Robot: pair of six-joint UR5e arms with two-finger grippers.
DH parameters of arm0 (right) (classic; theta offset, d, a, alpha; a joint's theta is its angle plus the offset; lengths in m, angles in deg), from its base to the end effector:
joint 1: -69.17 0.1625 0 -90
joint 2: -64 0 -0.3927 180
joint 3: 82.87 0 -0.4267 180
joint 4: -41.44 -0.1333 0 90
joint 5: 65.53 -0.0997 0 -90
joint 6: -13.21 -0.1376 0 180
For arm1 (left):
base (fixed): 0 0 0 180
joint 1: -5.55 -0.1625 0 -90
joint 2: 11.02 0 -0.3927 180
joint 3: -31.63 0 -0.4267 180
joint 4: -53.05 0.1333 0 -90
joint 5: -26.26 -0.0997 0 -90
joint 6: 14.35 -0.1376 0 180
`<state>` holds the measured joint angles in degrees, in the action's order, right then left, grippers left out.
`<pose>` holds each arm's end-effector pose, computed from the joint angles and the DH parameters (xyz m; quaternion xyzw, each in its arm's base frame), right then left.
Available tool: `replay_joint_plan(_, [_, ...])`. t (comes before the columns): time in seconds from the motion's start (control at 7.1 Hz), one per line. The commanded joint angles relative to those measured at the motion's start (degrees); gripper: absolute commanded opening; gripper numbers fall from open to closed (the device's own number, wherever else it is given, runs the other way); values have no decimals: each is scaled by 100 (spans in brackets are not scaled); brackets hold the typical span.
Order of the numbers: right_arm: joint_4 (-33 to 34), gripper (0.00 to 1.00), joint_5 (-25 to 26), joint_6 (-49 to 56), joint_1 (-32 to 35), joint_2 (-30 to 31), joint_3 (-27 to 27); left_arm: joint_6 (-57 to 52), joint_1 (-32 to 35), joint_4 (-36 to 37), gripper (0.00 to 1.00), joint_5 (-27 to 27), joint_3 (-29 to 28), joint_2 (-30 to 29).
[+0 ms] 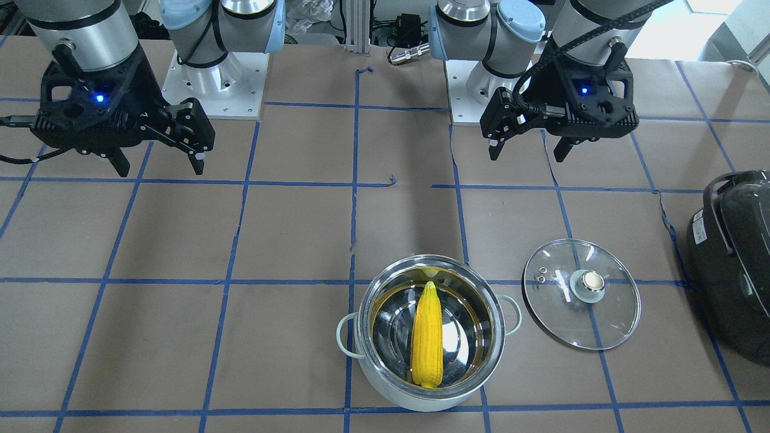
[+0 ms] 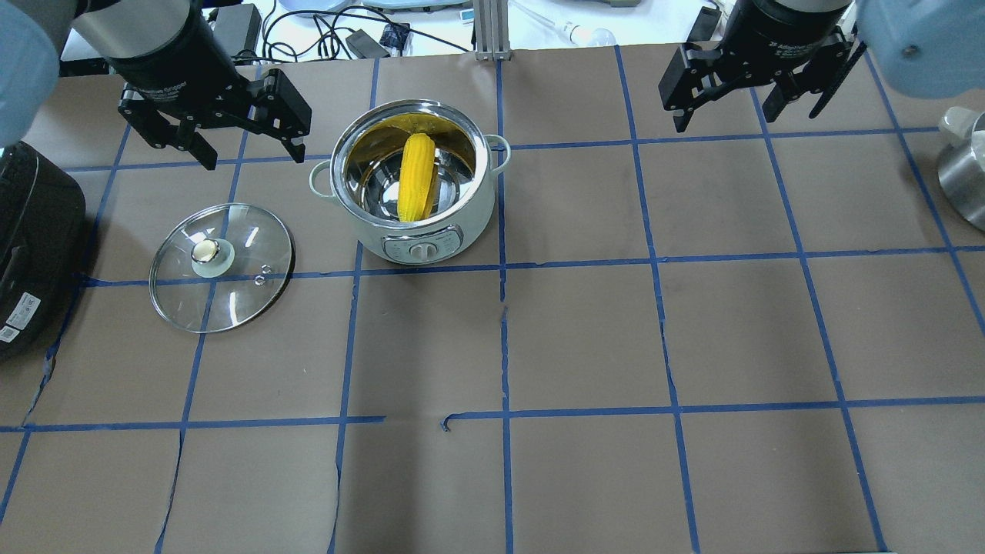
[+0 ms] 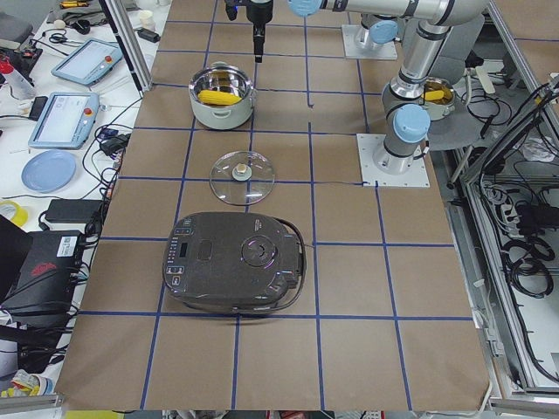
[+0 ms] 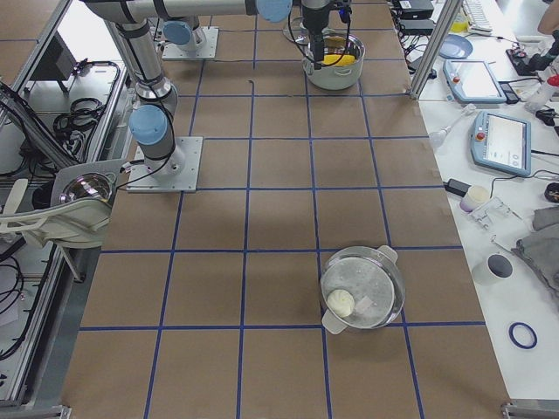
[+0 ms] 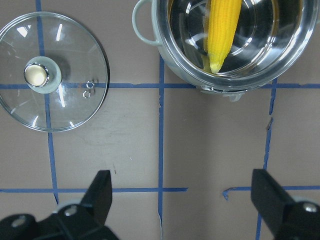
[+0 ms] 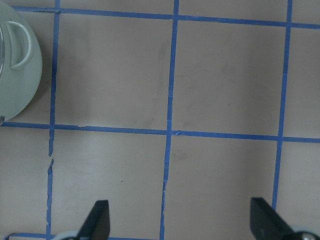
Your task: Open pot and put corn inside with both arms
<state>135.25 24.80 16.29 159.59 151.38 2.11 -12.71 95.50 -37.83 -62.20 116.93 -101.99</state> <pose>0.1366 -0.5573 0.4467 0.0303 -0.9981 0.0541 0.0041 -0.1365 -0.5390 0.4505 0.0144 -0.9995 0.0247 0.0138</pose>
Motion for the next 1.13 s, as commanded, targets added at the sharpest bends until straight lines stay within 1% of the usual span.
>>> replay_joint_plan(0.0, [-3,100,2,-218,11,24,-7,126,5,0,100,-4,-22,-34])
replay_joint_plan(0.42, [-11,100,-6,-290,11,33,-25,126,5,-9,100,5,4,18])
replay_joint_plan(0.7, [-247,100,-6,-290,11,33,-60,126,-4,-9,100,5,-13,19])
replay_joint_plan(0.99, [-231,100,-24,-290,11,24,-60,126,-4,-9,100,5,-22,19])
